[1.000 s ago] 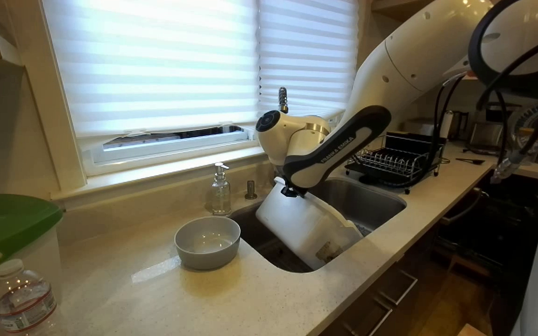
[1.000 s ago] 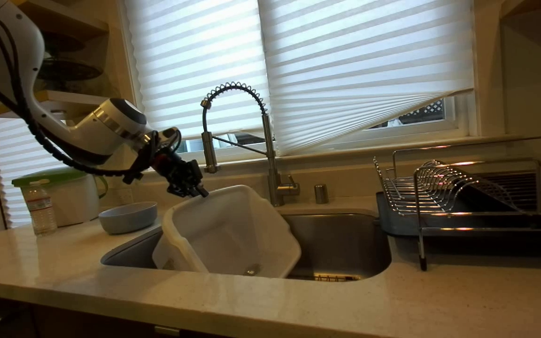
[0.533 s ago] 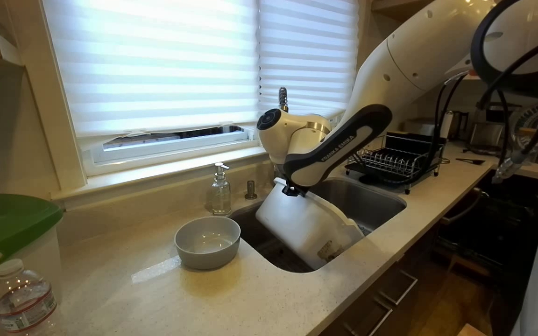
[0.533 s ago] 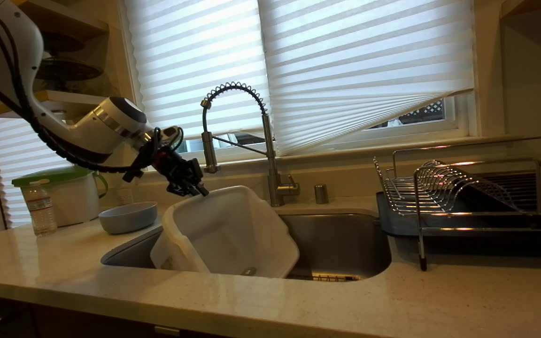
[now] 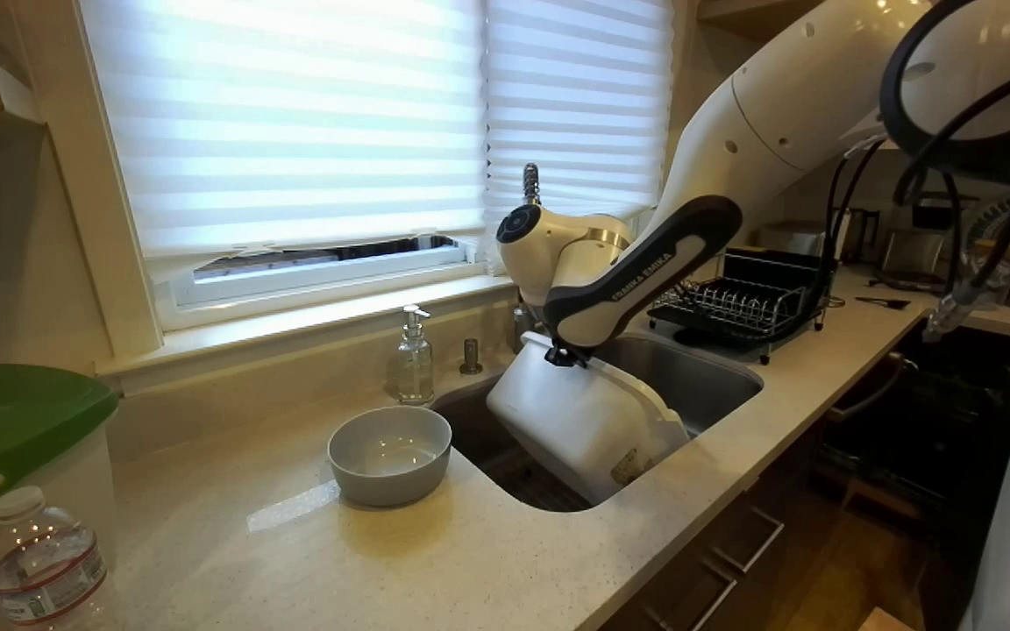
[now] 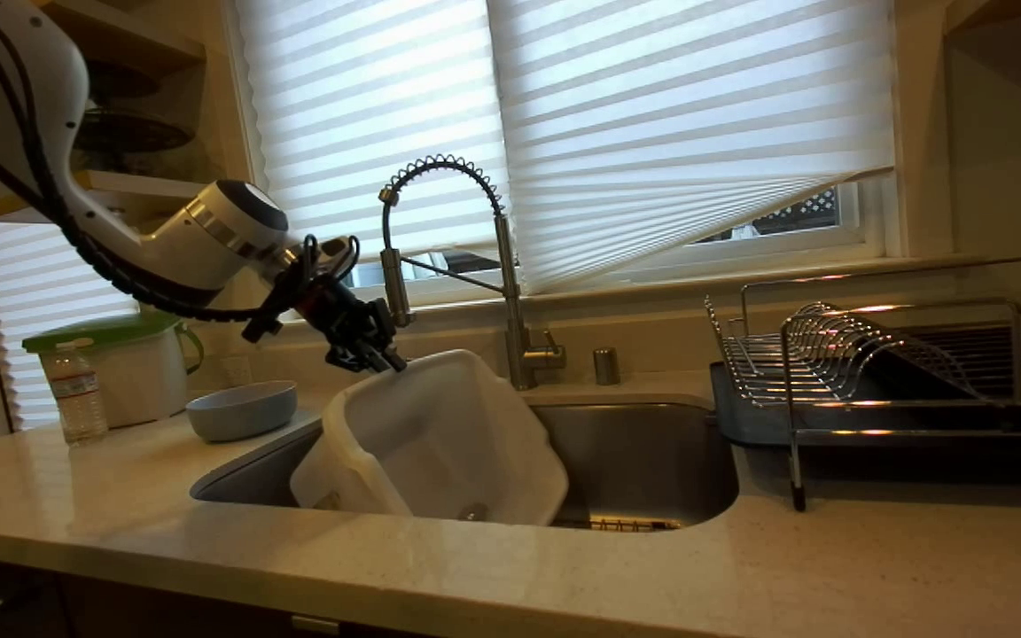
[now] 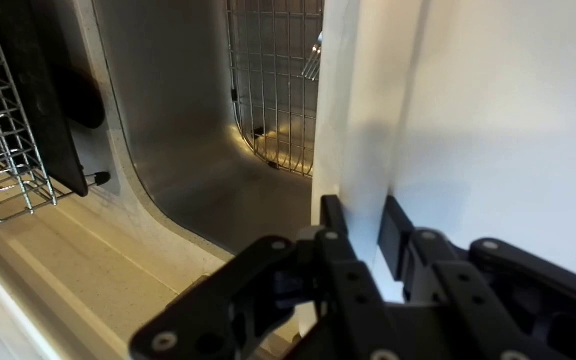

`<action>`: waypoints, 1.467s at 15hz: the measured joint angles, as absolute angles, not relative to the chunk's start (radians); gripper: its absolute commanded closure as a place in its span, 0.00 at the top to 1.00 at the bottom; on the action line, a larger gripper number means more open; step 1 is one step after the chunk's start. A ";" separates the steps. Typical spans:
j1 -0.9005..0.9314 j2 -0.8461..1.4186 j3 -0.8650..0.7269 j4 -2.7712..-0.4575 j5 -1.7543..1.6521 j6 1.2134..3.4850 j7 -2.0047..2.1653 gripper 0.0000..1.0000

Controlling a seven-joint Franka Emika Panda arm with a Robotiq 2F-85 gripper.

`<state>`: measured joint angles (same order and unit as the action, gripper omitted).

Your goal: Push the white dish a little to the right in the sink, pick up the white dish and pour out some water, push the white dish to the left side of the sink

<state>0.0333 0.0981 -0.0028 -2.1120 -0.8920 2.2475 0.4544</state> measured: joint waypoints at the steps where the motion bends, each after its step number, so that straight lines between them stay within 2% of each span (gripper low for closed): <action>1: 0.029 0.098 -0.006 -2.112 -0.892 2.249 0.448 0.06; 22: -0.071 0.165 -0.105 -2.063 -0.892 2.290 0.384 0.06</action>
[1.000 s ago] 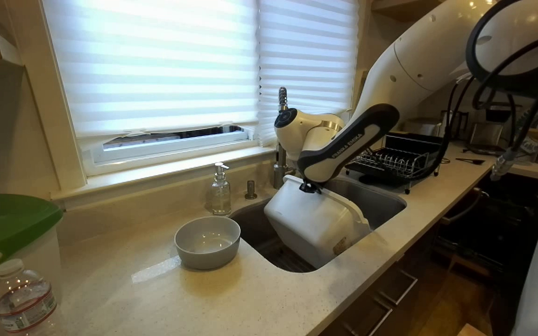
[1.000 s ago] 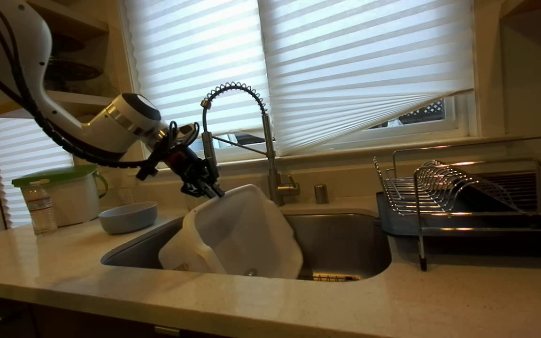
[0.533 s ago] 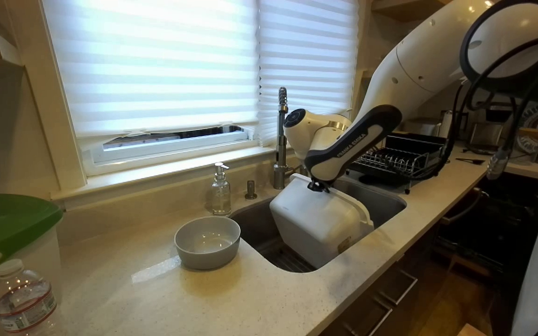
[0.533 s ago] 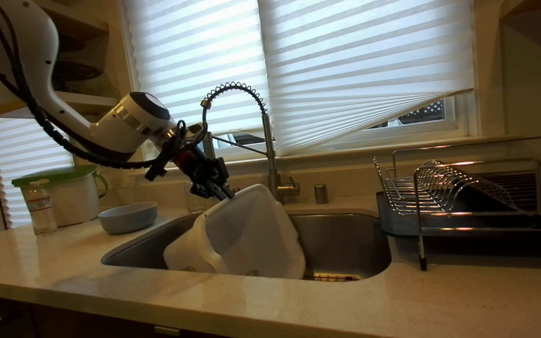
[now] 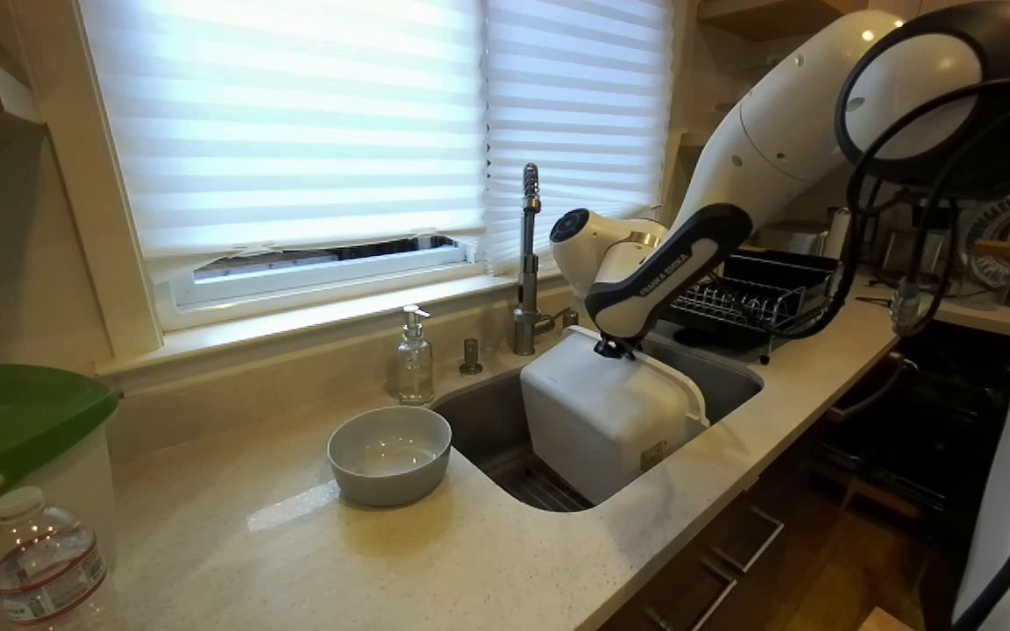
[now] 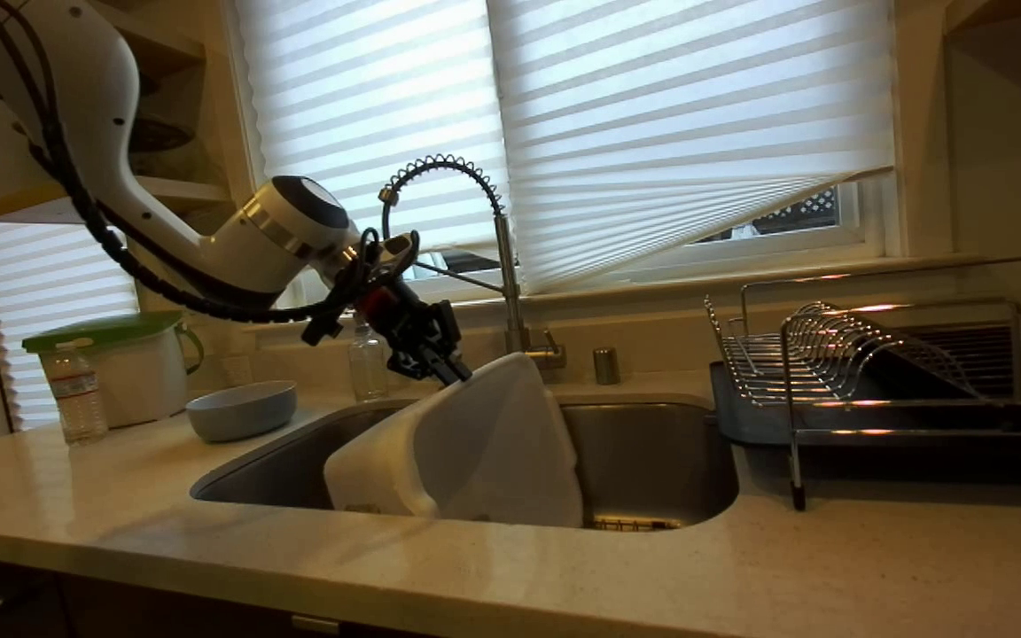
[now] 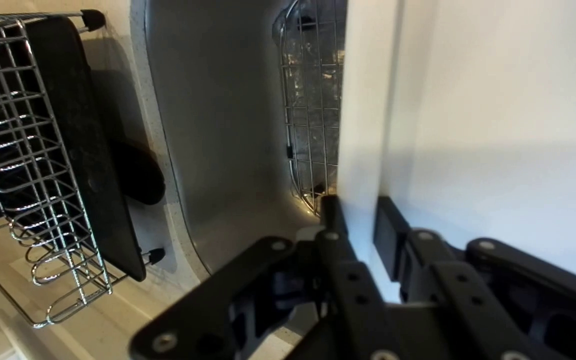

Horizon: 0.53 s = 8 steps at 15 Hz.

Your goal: Push the white dish a little to the right in the sink, pick up the white dish and pour out some water, push the white dish to the left side of the sink

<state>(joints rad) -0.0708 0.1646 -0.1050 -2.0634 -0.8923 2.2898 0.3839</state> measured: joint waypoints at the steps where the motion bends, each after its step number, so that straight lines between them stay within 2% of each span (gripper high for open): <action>1: -0.076 0.173 -0.109 -2.056 -0.892 2.297 0.376 0.06; 8: -0.105 0.237 -0.122 -2.006 -0.846 2.337 0.301 0.06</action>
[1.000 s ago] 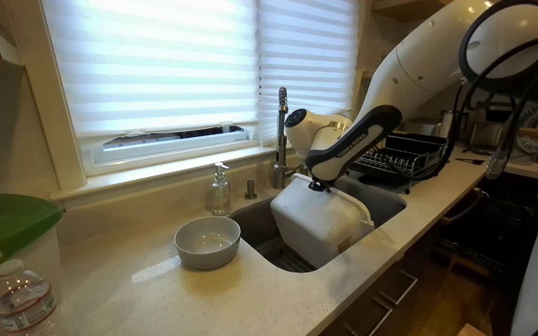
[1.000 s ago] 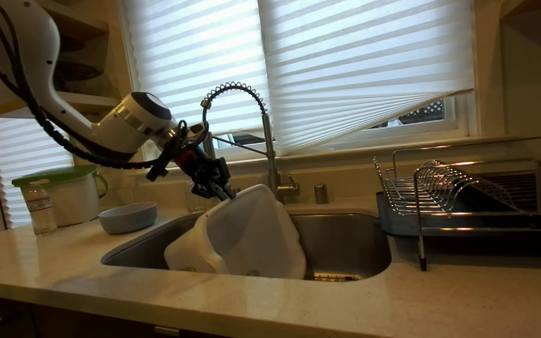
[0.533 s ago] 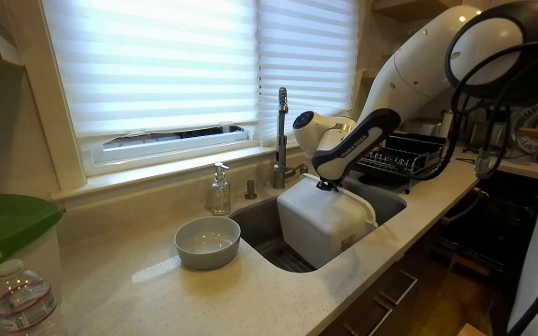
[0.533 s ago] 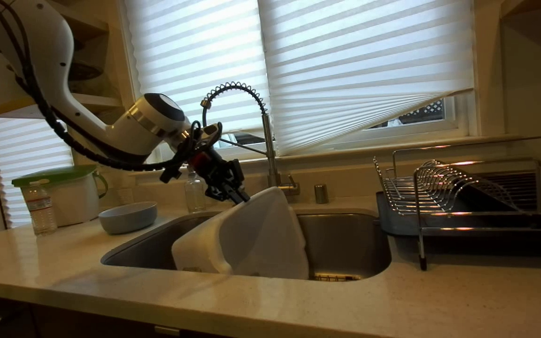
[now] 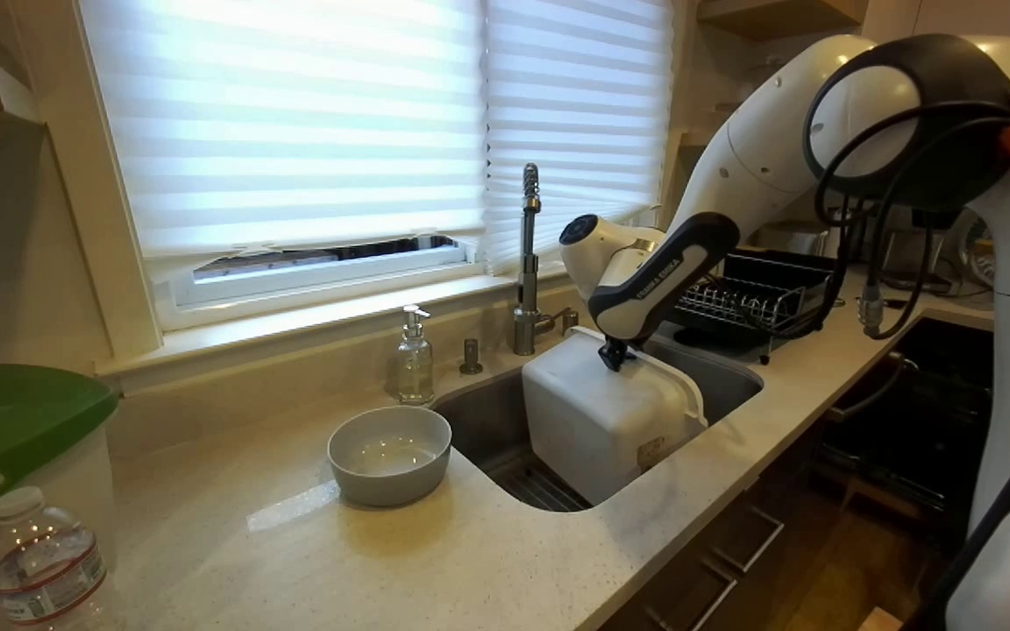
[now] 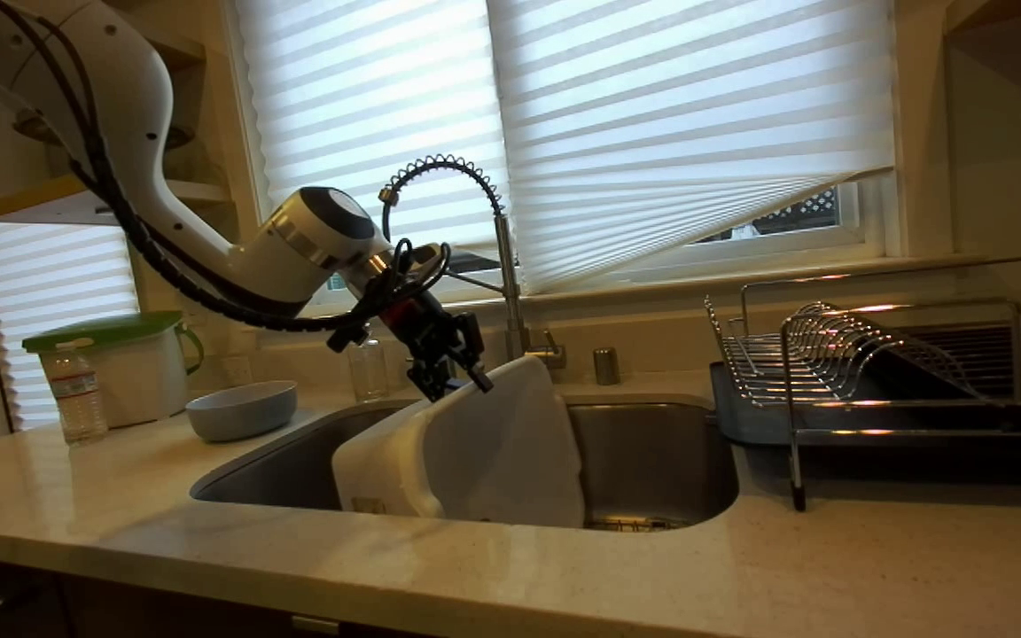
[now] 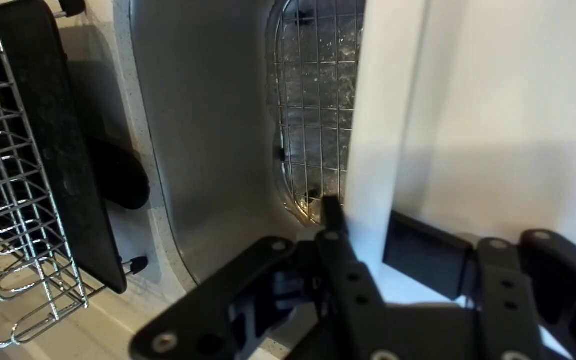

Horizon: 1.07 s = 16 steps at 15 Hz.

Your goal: Push the white dish a little to the right in the sink, pick up the white dish and pour out some water, push the white dish to the left side of the sink

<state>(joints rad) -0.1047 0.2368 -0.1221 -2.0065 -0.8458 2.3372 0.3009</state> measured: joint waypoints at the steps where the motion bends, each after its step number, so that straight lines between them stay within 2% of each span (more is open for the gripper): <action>1: -0.108 0.242 -0.124 -1.999 -0.828 2.343 0.281 0.06; 16: -0.139 0.274 -0.151 -1.959 -0.560 2.393 0.055 0.06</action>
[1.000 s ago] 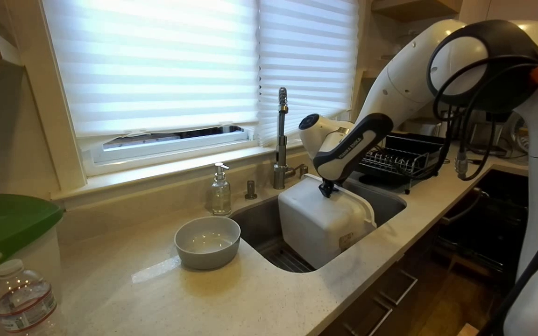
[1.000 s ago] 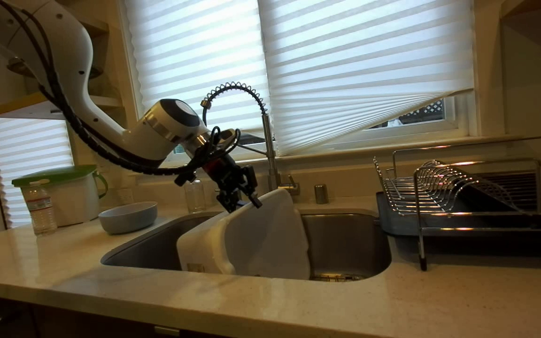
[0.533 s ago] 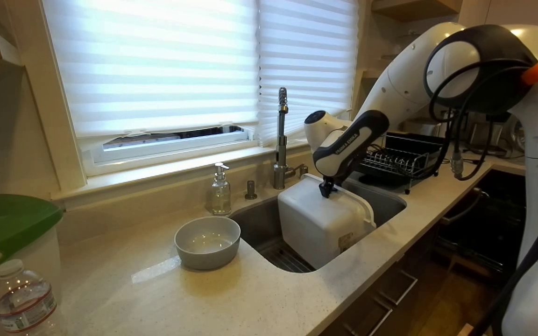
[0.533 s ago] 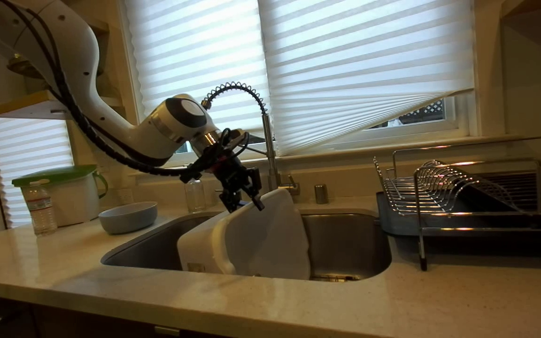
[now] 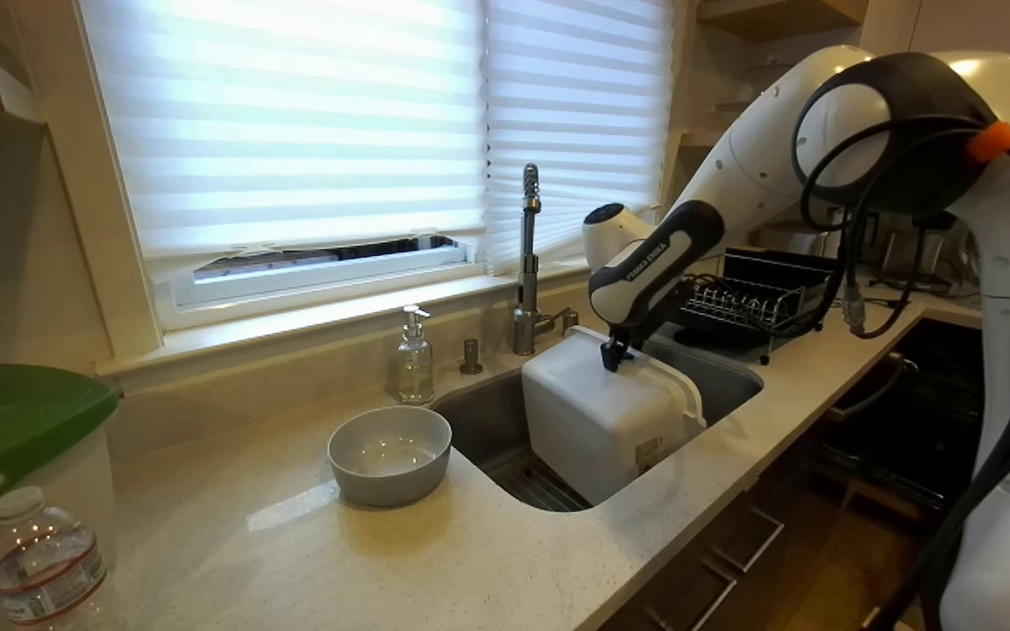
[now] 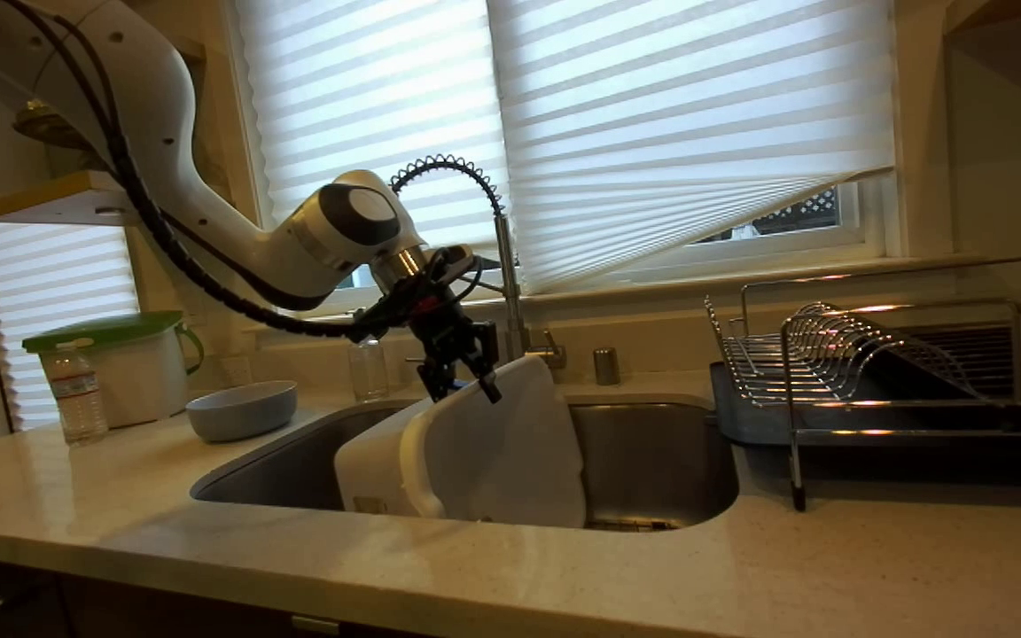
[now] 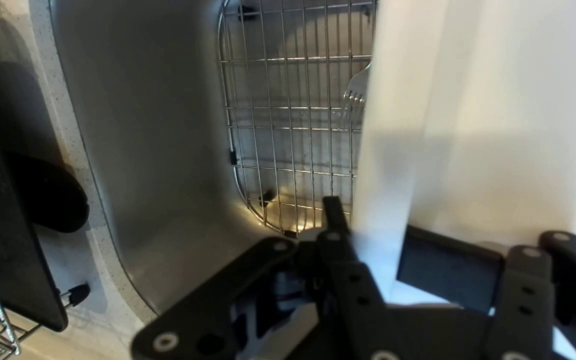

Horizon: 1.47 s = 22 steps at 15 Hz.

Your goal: Push the white dish a little to the right in the sink, pick up the white dish and pour out some water, push the white dish to the left side of the sink

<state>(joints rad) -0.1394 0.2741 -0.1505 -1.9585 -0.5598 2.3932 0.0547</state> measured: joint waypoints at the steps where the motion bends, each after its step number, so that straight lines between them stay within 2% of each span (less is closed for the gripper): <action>1: -0.140 0.275 -0.153 -1.958 -0.547 2.396 0.046 0.06; 13: -0.124 0.273 -0.158 -1.952 -0.509 2.400 0.011 0.06; 22: -0.008 0.191 -0.103 -2.060 -0.623 2.400 0.026 0.06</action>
